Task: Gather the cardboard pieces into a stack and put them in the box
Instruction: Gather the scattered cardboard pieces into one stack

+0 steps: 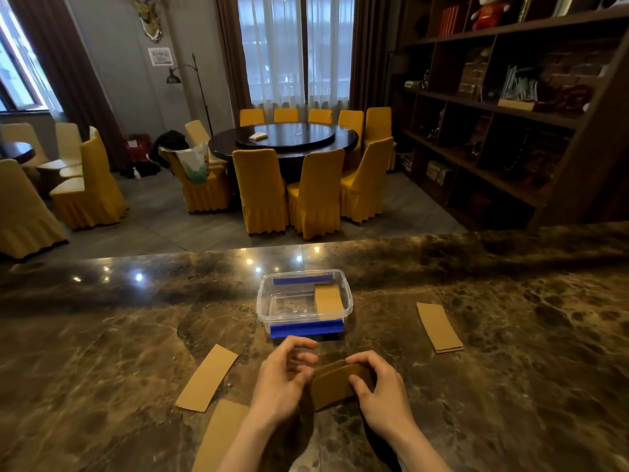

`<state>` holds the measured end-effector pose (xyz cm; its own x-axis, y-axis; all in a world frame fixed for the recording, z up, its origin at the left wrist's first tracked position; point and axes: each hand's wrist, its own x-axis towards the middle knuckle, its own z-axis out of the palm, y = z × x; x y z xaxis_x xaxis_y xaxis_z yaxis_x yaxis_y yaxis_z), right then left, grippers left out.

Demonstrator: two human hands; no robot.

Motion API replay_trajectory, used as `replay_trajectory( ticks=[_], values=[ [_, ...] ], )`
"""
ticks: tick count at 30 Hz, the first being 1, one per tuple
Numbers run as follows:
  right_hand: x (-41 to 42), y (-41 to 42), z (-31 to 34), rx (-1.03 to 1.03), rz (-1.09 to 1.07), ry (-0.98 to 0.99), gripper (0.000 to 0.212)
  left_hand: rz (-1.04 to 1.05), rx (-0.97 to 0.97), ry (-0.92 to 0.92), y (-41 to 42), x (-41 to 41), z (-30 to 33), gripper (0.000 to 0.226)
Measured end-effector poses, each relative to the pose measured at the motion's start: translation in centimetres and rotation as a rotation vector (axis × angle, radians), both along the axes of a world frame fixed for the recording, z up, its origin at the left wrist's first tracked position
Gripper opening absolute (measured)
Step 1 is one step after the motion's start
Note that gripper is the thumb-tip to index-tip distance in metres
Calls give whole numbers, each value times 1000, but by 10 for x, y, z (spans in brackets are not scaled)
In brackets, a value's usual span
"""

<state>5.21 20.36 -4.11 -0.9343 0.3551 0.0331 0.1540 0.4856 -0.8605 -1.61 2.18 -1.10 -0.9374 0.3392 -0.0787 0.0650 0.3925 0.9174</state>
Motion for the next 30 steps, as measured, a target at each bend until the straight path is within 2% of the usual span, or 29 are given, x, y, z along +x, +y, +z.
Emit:
replay_trajectory(
  ticks=[6,8,10,11,13,15,17,19,23,27,30],
  values=[
    [-1,0,-6,20,13,-23,32,-55,-50,68,11,7,-1,46],
    [0,1,-7,1,6,-47,29,40,-49,123,2,3,1,40],
    [0,3,-8,-20,4,-57,29,228,-110,189,-19,-8,3,34],
    [1,3,-9,-24,1,-52,29,324,-196,227,-33,-15,1,35],
    [1,3,-9,-29,-5,-42,29,446,-490,245,-65,-27,-3,45],
    [1,2,-10,-28,-5,-44,29,460,-796,129,-92,-31,-9,61],
    [2,1,-9,-28,-2,-53,28,417,-950,23,-108,-30,-16,73],
    [2,2,-9,-22,-2,-47,28,383,-1000,4,-112,-25,-21,75],
    [3,2,-8,-18,6,-61,28,417,-934,55,-110,-18,-18,68],
    [5,2,-7,-13,7,-59,27,479,-505,170,-102,-22,-10,49],
    [6,1,-7,-4,7,-57,29,337,-288,258,-75,-25,2,44]
  ],
)
